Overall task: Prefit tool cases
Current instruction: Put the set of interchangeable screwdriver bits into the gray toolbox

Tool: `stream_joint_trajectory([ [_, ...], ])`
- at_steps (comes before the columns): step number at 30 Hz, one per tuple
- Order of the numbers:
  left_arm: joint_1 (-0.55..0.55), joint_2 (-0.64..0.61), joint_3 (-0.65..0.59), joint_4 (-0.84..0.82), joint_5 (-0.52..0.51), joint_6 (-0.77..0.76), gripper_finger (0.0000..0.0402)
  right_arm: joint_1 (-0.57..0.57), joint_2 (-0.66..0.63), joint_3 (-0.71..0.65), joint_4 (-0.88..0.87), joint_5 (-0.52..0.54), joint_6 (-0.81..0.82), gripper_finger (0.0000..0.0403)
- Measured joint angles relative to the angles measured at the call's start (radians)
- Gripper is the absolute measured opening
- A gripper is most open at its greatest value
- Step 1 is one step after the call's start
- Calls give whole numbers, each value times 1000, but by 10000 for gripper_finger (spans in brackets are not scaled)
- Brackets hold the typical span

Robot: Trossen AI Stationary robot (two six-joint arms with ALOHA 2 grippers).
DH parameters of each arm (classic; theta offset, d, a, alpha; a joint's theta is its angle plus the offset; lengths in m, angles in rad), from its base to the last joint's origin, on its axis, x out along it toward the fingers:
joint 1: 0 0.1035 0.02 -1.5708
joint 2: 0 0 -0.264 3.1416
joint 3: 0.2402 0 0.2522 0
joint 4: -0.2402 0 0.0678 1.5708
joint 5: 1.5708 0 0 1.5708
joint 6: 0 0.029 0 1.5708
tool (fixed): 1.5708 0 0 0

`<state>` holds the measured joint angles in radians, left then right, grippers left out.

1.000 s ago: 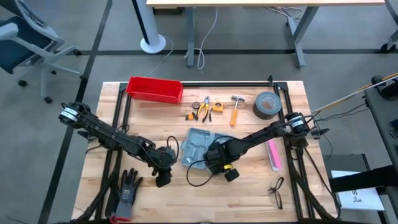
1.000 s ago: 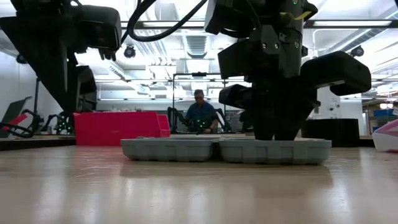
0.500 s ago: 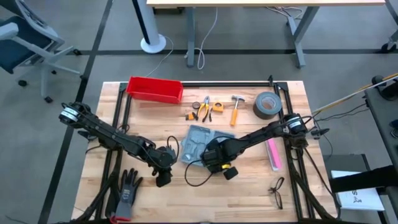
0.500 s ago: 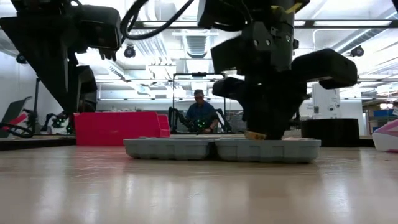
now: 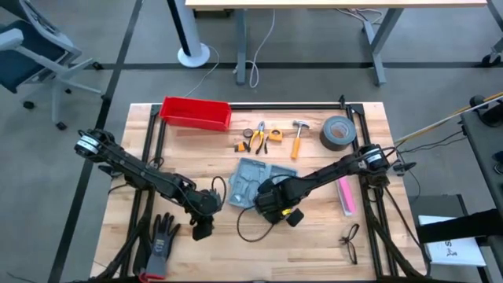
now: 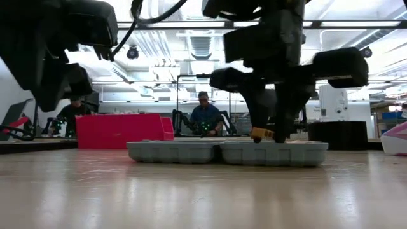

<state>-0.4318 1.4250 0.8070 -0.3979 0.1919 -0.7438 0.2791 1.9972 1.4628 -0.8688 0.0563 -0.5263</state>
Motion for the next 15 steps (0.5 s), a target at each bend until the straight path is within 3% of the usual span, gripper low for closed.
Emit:
stream_joint_trajectory([
  [4,-1,0,0,1,4,-26,162,25,-1,1,-9,51,-140,89],
  [15,-1,0,0,41,-26,-103,162,33,-5,1,-13,72,-367,91],
])
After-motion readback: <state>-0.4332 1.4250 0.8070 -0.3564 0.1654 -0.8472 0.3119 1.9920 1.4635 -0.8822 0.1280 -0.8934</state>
